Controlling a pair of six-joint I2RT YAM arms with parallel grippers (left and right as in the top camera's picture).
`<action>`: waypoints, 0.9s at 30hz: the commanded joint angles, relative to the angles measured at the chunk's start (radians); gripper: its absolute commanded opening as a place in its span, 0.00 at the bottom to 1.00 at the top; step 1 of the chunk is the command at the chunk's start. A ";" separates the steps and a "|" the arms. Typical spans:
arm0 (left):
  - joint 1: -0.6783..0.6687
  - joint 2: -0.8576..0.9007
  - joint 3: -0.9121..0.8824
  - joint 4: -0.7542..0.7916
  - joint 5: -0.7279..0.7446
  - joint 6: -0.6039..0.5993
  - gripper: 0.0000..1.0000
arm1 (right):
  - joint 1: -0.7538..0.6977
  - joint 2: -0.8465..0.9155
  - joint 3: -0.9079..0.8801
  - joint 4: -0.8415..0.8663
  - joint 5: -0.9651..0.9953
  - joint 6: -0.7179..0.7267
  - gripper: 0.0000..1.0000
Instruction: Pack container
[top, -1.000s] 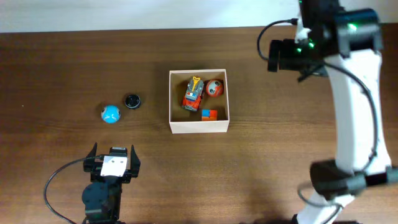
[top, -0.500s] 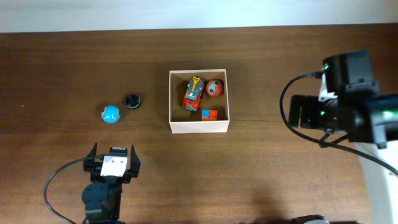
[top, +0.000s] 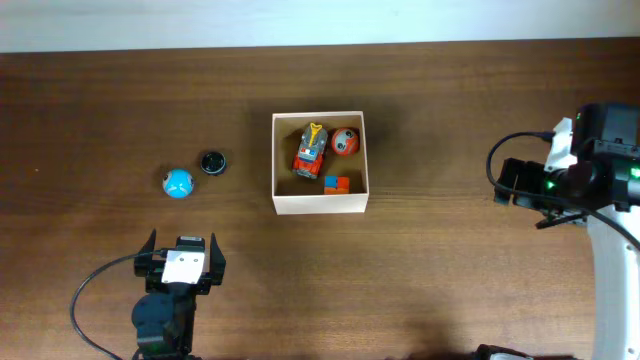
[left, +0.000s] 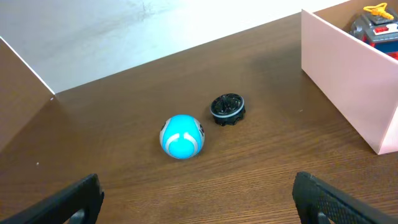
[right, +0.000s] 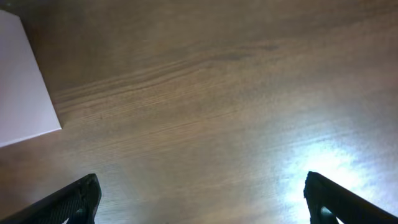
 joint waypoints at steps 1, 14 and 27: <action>0.004 -0.005 -0.006 -0.001 -0.006 0.012 0.99 | -0.009 -0.001 -0.025 0.015 0.010 -0.061 0.99; 0.004 -0.005 -0.006 -0.001 -0.006 0.012 0.99 | -0.034 0.016 -0.252 0.270 0.037 0.018 0.99; 0.004 -0.005 -0.006 -0.001 -0.006 0.012 0.99 | -0.034 0.017 -0.252 0.279 0.037 0.018 0.99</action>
